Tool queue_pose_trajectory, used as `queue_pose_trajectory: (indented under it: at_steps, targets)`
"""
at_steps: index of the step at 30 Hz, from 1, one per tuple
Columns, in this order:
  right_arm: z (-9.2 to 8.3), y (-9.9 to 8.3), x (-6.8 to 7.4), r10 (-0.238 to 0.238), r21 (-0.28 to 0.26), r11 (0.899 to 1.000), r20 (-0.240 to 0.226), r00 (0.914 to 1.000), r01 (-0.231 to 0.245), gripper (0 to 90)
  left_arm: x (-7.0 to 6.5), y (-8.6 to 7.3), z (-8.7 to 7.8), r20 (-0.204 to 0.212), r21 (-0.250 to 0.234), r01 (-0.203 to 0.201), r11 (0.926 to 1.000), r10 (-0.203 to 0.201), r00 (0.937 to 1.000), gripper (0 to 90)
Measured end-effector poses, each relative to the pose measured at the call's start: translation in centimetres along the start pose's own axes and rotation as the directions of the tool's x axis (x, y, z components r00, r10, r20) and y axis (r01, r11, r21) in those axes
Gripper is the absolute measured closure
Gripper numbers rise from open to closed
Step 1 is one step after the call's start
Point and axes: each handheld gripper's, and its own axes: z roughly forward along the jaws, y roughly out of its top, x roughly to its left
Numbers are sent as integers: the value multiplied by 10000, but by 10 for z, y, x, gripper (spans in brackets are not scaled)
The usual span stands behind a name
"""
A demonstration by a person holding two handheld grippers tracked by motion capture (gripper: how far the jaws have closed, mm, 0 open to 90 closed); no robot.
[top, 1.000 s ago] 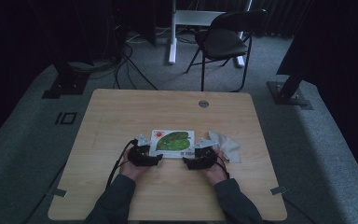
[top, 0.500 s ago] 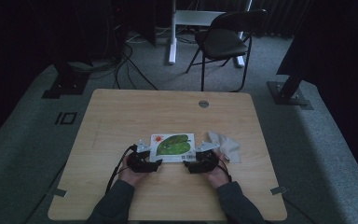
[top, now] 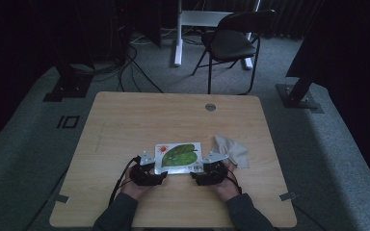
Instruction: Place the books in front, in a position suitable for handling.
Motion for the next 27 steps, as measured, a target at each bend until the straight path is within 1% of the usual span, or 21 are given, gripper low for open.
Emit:
queue_pose_trajectory:
  at_steps: [5, 7, 9, 11, 15, 20, 27]
  targets:
    - [-6, -6, 8, -197, 47, 9998, 0, 9998, 197, 258, -3, -5, -4, 132, 11, -44, 10000, 43, 9999, 329]
    - [-9, -9, 10, -202, 50, 9998, -66, 9998, 202, 261, -4, -7, -6, 181, 26, -125, 9999, 124, 9998, 329]
    - [-11, -11, 11, -218, 46, 9998, -115, 9997, 218, 261, -6, -9, -8, 252, -3, -70, 10000, 70, 9997, 329]
    - [-14, -13, 12, -185, 52, 9998, -192, 9996, 186, 270, -8, -11, -9, 245, -17, -109, 9999, 109, 9996, 330]
    - [-17, -15, 13, -102, 50, 9999, -261, 9996, 103, 272, -12, -14, -12, 359, 22, -186, 9998, 185, 9992, 330]
    - [-21, -18, 17, -98, 64, 9999, -307, 9995, 100, 277, -19, -19, -14, 158, 7, -428, 9991, 428, 9990, 329]
    - [-24, -21, 21, -192, 106, 9998, -369, 9991, 196, 280, -20, -21, -16, 134, -40, -365, 9993, 365, 9992, 333]
